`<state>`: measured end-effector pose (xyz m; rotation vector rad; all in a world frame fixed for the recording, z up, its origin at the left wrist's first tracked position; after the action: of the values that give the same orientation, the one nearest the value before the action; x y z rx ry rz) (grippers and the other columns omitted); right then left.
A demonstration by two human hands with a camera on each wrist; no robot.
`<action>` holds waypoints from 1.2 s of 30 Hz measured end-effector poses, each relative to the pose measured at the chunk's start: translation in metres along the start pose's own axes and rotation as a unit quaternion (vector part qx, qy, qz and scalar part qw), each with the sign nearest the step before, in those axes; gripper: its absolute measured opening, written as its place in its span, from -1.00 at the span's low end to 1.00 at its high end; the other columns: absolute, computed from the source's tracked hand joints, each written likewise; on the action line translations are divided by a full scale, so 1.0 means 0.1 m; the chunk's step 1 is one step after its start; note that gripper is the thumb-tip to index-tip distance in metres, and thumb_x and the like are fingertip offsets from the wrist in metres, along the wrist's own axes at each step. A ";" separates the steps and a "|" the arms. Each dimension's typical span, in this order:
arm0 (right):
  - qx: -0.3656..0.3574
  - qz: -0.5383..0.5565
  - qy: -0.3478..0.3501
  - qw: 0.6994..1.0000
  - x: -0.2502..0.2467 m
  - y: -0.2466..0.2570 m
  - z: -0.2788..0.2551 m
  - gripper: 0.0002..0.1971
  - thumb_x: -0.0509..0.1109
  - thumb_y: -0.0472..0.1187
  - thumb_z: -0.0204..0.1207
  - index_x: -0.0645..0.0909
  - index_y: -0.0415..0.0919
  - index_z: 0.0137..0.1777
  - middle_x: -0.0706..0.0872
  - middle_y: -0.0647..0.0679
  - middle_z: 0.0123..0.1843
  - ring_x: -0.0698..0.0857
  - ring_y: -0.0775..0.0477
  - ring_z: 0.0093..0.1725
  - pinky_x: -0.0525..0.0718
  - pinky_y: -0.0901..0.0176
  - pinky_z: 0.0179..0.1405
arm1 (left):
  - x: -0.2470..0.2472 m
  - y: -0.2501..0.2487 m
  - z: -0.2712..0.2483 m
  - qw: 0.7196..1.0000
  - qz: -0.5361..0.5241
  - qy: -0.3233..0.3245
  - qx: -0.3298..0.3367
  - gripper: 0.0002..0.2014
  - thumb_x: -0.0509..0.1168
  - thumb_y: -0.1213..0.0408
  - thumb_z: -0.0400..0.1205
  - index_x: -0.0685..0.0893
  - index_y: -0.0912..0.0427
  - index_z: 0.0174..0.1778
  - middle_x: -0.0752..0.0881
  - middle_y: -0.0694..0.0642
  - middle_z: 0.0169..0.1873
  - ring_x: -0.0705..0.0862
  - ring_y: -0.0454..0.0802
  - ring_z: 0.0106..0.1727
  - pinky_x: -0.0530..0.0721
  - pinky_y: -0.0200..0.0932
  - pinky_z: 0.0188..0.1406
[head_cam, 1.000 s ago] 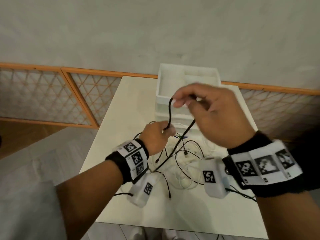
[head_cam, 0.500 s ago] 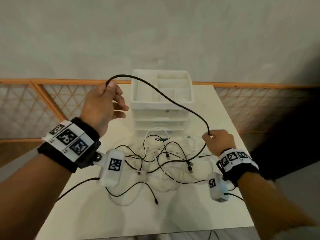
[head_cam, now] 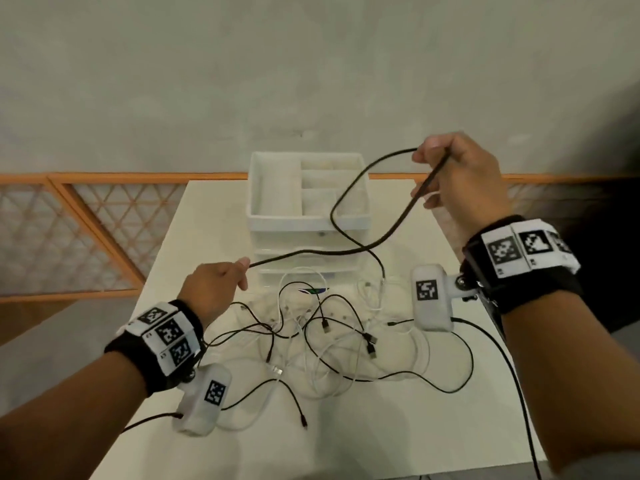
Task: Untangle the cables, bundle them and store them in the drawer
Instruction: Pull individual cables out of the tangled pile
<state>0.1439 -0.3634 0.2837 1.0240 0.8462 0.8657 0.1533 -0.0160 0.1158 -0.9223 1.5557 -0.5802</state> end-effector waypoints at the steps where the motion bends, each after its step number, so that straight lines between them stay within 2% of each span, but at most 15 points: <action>1: 0.016 -0.016 -0.012 1.000 -0.01 -0.12 0.04 -0.74 0.21 -0.27 0.52 0.63 0.09 -0.22 0.75 0.04 -0.09 0.69 -0.03 -0.49 0.48 0.20 -0.55 | -0.01 0.07 0.02 1.000 0.000 -0.007 -0.010 -0.49 0.22 -0.13 0.68 0.66 0.11 -0.50 0.46 0.00 -0.64 0.40 0.05 -0.49 0.36 -0.08 -0.36; 4: 0.036 -0.040 -0.040 0.998 -0.06 -0.43 0.19 -0.77 0.25 -0.31 0.52 0.62 0.06 -0.15 0.77 0.04 -0.03 0.74 0.00 -0.51 0.54 0.17 -0.47 | -0.07 0.24 0.11 0.998 -0.040 -0.020 -0.034 -0.57 0.27 -0.03 0.68 0.68 0.11 -0.46 0.53 0.03 -0.56 0.45 0.09 -0.42 0.41 -0.09 -0.25; 7: 0.029 -0.063 -0.043 0.997 -0.04 -0.57 0.34 -0.93 0.36 -0.18 0.63 0.59 0.04 0.03 0.71 0.00 0.26 0.79 0.01 -0.44 0.59 0.27 -0.46 | -0.07 0.20 0.14 0.996 -0.090 -0.016 -0.022 -0.66 0.25 0.14 0.73 0.69 0.22 -0.32 0.56 0.09 -0.55 0.52 0.07 -0.53 0.46 -0.19 -0.48; 10: 0.010 -0.100 -0.043 0.994 -0.04 -0.64 0.47 -0.74 0.39 -0.20 0.63 0.55 0.03 0.29 0.54 0.09 0.46 0.81 0.08 -0.32 0.67 0.26 -0.30 | -0.07 0.08 0.12 0.992 -0.124 -0.019 0.009 -0.72 0.23 0.21 0.74 0.73 0.23 -0.20 0.66 0.12 -0.47 0.51 -0.05 -0.63 0.42 -0.32 -0.68; 14: 0.031 -0.164 0.027 0.986 -0.11 -0.99 0.54 -0.32 0.45 -0.39 0.48 0.41 0.16 0.53 0.33 0.09 0.67 0.68 -0.13 0.38 0.75 -0.08 0.22 | -0.09 -0.06 0.09 0.986 -0.161 -0.025 0.044 -0.76 0.26 0.17 0.73 0.80 0.10 -0.14 0.67 0.08 -0.47 0.41 -0.06 -0.54 0.38 -0.27 -0.56; 17: 0.066 -0.315 0.100 0.941 -0.04 -1.36 0.33 -0.24 0.48 -0.30 0.44 0.33 0.02 0.64 0.25 -0.12 0.71 0.37 -0.25 0.63 0.41 -0.16 0.58 | -0.06 -0.24 0.03 0.984 -0.153 0.008 0.090 -0.76 0.22 0.15 0.75 0.81 0.05 -0.06 0.53 0.01 -0.56 0.36 -0.15 -0.56 0.34 -0.22 -0.49; 19: 0.090 -0.342 0.130 0.926 0.06 -1.43 0.03 -0.22 0.49 -0.26 0.45 0.29 0.01 0.66 0.36 -0.21 0.61 0.57 -0.29 0.42 0.50 -0.06 0.48 | 0.01 -0.38 -0.06 0.982 -0.138 0.051 0.117 -0.75 0.20 0.15 0.77 0.80 0.05 0.04 0.44 -0.08 -0.59 0.34 -0.16 -0.53 0.34 -0.26 -0.47; 22: 0.054 -0.232 0.215 0.947 0.52 -1.18 -0.56 -0.21 0.52 -0.19 0.48 0.26 0.26 0.63 0.67 -0.04 0.18 0.67 0.14 -0.18 0.59 0.23 0.01 | 0.23 -0.65 -0.27 0.975 -0.110 0.125 0.149 -0.75 0.19 0.18 0.77 0.80 0.08 0.07 0.44 -0.18 -0.64 0.34 -0.18 -0.49 0.36 -0.44 -0.48; 24: 0.043 -0.173 0.312 0.933 0.92 -1.08 -0.95 -0.31 0.52 -0.07 0.51 0.31 0.39 0.55 0.75 -0.02 -0.12 0.64 0.29 -0.40 0.57 0.31 -0.12 | 0.38 -0.86 -0.46 0.965 -0.080 0.172 0.184 -0.73 0.18 0.20 0.77 0.80 0.14 0.05 0.54 -0.19 -0.69 0.42 -0.28 -0.56 0.36 -0.50 -0.47; 26: 0.055 -0.173 0.352 0.918 1.14 -1.16 -1.14 -0.65 0.46 0.01 0.56 0.55 0.24 0.32 0.80 -0.07 -0.23 0.71 0.20 -0.39 0.67 0.19 -0.18 | 0.46 -0.99 -0.60 0.954 -0.045 0.199 0.219 -0.71 0.20 0.18 0.77 0.83 0.18 0.03 0.70 -0.18 -0.58 0.46 -0.34 -0.59 0.35 -0.52 -0.48; 27: 0.084 -0.190 0.355 0.912 1.15 -1.27 -1.15 -0.81 0.40 0.03 0.60 0.65 0.08 0.16 0.81 -0.08 -0.23 0.72 0.12 -0.38 0.72 0.11 -0.20 | 0.47 -1.01 -0.64 0.952 -0.035 0.208 0.224 -0.70 0.21 0.16 0.76 0.84 0.17 0.01 0.61 -0.19 -0.68 0.42 -0.30 -0.62 0.31 -0.50 -0.49; 29: 0.154 -0.274 0.355 0.880 1.02 -1.60 -1.08 -0.70 0.31 0.07 0.63 0.71 -0.15 -0.09 0.82 -0.10 -0.22 0.72 0.02 -0.37 0.71 0.15 -0.25 | 0.41 -0.95 -0.67 0.950 -0.014 0.221 0.218 -0.72 0.22 0.14 0.75 0.85 0.11 -0.01 0.44 -0.26 -0.72 0.40 -0.25 -0.63 0.31 -0.45 -0.50; 31: 0.171 -0.377 0.316 0.853 0.76 -1.85 -0.93 -0.69 0.33 0.09 0.61 0.67 -0.12 -0.22 0.79 -0.06 -0.22 0.78 -0.10 -0.18 0.65 0.18 -0.17 | 0.35 -0.75 -0.65 0.945 0.037 0.239 0.218 -0.74 0.21 0.07 0.76 0.83 -0.04 -0.01 0.73 -0.25 -0.46 0.63 -0.28 -0.42 0.53 -0.37 -0.30; 34: 0.140 -0.363 0.130 0.912 0.36 -1.91 -0.76 -0.94 0.43 -0.03 0.57 0.67 0.03 -0.08 0.77 0.01 -0.15 0.76 -0.16 -0.06 0.57 0.17 -0.02 | 0.39 -0.23 -0.54 0.931 0.184 0.250 0.192 -0.71 0.13 -0.02 0.76 0.77 -0.13 0.10 0.83 -0.02 -0.02 0.74 -0.04 0.03 0.63 -0.11 0.13; 36: 0.156 -0.297 0.116 0.935 0.40 -1.99 -0.88 -0.67 0.48 -0.08 0.56 0.61 0.08 0.31 0.78 0.07 0.06 0.77 -0.11 -0.10 0.60 0.17 0.22 | 0.40 0.17 -0.45 0.931 0.269 0.209 0.131 -0.71 0.08 0.07 0.79 0.70 -0.03 0.18 0.80 0.09 0.03 0.70 0.08 0.02 0.60 -0.08 0.03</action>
<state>0.1205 -0.3513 0.0636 0.8651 1.4374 0.3382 0.1048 -0.0454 0.0882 -0.1445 1.9537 -0.5854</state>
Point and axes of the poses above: each hand's wrist, its own z-axis towards the middle knuckle, its own x-axis out of the palm, y = z × x, the point moved 7 cm from there along z, towards the middle knuckle
